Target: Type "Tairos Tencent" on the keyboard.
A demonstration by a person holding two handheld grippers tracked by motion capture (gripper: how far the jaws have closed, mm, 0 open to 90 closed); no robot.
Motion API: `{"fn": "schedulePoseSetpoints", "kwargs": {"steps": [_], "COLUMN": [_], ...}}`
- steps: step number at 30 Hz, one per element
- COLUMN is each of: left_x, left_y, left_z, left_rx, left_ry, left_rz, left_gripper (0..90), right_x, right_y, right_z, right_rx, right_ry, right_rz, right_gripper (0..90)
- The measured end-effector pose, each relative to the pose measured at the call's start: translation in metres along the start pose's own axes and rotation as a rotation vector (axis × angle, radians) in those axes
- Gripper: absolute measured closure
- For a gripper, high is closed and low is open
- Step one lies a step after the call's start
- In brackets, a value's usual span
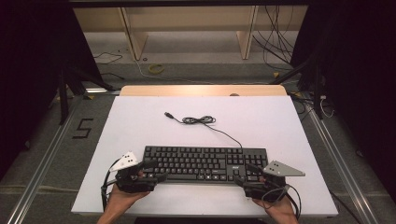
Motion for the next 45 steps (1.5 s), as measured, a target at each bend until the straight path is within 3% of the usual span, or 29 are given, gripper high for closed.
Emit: {"fn": "schedulePoseSetpoints", "kwargs": {"steps": [22, 38, 45], "left_x": [0.003, 0.021, 0.028], "left_y": [0.000, -0.005, -0.006], "left_z": [0.000, 0.001, 0.003], "left_rx": [0.003, 0.002, 0.033], "left_ry": [-0.006, -0.056, -0.066], "left_rz": [-0.020, -0.121, -0.166], "left_gripper": [26.6, 30.2, 33.7], "right_x": [0.008, 0.021, 0.026], "right_y": [0.011, 0.046, 0.062], "right_z": [-0.003, -0.018, -0.023], "right_rx": [0.003, 0.046, 0.056], "right_ry": [-0.002, -0.028, -0.040], "right_rz": [-0.024, -0.064, -0.081], "right_gripper": [28.6, 27.2, 28.8]}}
Point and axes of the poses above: each handheld gripper's, and its own axes: y roughly forward along the jaws, z roughly out of its underside, x roughly to its left, the point moved 4 cm from there along y, roughly forward along the jaws, and after that the axes turned 9 degrees about -x, right-handed, at the moved point
